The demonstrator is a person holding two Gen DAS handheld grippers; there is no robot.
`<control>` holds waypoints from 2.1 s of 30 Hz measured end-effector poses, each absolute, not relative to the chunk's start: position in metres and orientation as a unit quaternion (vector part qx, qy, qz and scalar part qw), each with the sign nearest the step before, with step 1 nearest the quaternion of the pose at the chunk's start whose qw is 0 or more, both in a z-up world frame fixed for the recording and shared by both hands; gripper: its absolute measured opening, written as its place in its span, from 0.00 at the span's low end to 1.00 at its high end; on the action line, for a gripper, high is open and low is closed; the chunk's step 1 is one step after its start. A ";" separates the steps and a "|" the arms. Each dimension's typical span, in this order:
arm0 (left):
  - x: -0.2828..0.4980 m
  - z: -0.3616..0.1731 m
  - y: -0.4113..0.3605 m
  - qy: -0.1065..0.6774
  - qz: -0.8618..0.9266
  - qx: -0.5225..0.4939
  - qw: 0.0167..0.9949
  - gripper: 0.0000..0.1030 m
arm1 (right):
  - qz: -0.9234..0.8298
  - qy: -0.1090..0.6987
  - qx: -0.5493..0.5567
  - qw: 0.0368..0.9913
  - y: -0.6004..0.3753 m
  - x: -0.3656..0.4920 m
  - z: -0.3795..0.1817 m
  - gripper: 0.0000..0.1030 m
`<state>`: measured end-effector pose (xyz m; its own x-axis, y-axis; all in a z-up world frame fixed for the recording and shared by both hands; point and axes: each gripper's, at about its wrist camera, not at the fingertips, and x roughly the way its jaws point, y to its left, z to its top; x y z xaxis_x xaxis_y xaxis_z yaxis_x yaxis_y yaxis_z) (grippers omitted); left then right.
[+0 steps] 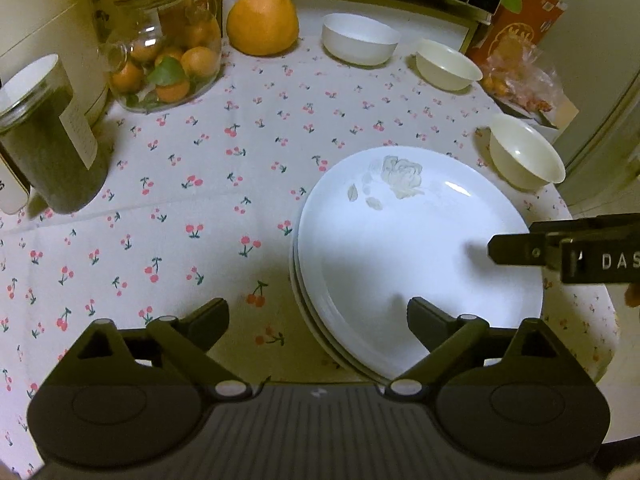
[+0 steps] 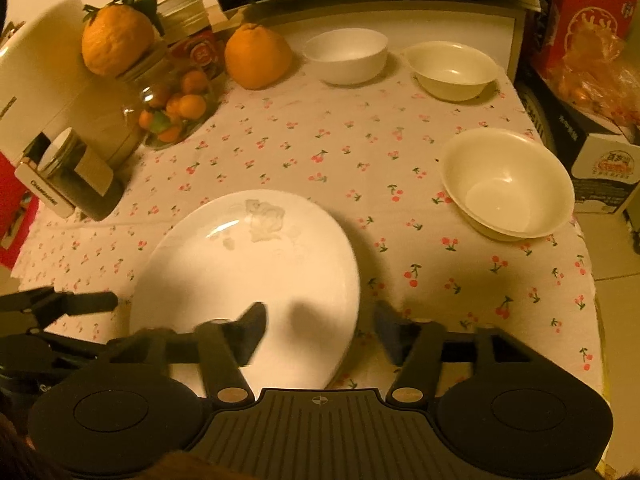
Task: Organize plates and bowls
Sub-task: 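Move the left tool to the small white bowl beside the orange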
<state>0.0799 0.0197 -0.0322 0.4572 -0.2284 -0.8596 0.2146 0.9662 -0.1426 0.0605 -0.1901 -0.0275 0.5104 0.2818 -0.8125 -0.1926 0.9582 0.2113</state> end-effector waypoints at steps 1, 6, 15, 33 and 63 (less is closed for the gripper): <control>0.080 -0.031 0.020 0.505 -0.130 -0.010 0.854 0.95 | 0.137 0.474 0.047 0.869 -0.190 0.060 -0.027 0.70; 0.084 -0.028 0.023 0.502 -0.128 -0.027 0.855 0.98 | 0.140 0.465 0.061 0.872 -0.195 0.061 -0.025 0.78; 0.093 -0.022 0.022 0.496 -0.118 -0.038 0.859 0.99 | 0.129 0.420 0.068 0.896 -0.208 0.063 -0.007 0.85; 0.169 0.017 0.004 0.450 -0.090 -0.047 0.887 1.00 | 0.093 0.360 0.236 0.898 -0.265 0.145 0.016 0.90; 0.316 -0.033 -0.039 0.385 -0.145 -0.120 0.903 0.87 | 0.165 0.362 0.251 0.882 -0.255 0.327 -0.016 0.89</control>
